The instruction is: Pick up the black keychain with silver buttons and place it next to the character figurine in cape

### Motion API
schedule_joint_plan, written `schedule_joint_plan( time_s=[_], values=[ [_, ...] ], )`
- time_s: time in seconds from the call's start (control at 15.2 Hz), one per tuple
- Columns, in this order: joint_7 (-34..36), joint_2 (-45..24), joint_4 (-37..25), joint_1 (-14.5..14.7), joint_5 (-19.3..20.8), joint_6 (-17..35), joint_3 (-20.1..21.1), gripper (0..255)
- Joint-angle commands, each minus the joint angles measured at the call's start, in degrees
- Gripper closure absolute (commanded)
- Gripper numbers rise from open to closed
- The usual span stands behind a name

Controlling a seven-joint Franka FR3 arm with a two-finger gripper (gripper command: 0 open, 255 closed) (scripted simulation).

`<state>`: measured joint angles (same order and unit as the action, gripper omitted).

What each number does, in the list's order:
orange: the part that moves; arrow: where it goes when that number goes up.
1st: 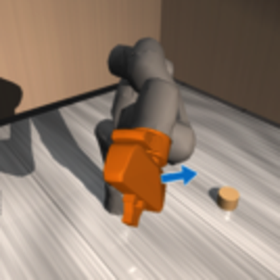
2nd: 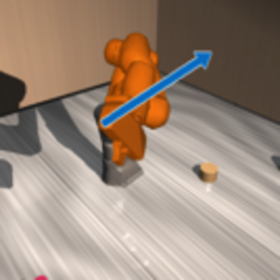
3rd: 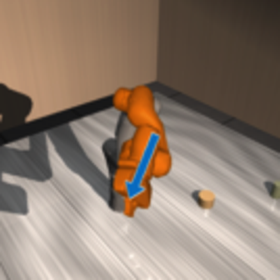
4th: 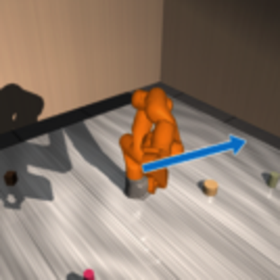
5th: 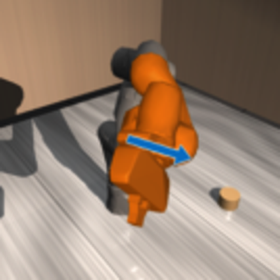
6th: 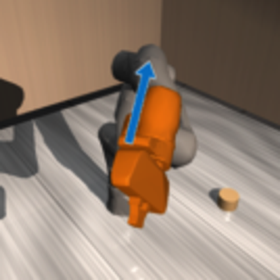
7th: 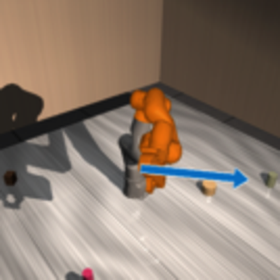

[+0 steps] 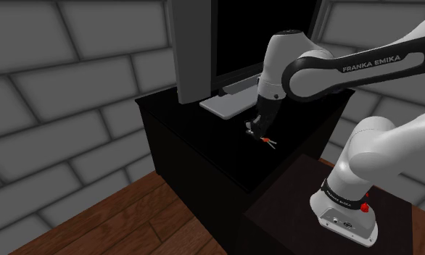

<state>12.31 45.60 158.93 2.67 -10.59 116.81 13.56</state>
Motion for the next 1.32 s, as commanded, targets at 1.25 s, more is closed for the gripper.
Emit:
schedule_joint_plan(
  time_s=[1.25],
  values=[
    [0.3,1.5,-15.4,-1.1,2.3,-16.9,-2.4,255]
  ],
)
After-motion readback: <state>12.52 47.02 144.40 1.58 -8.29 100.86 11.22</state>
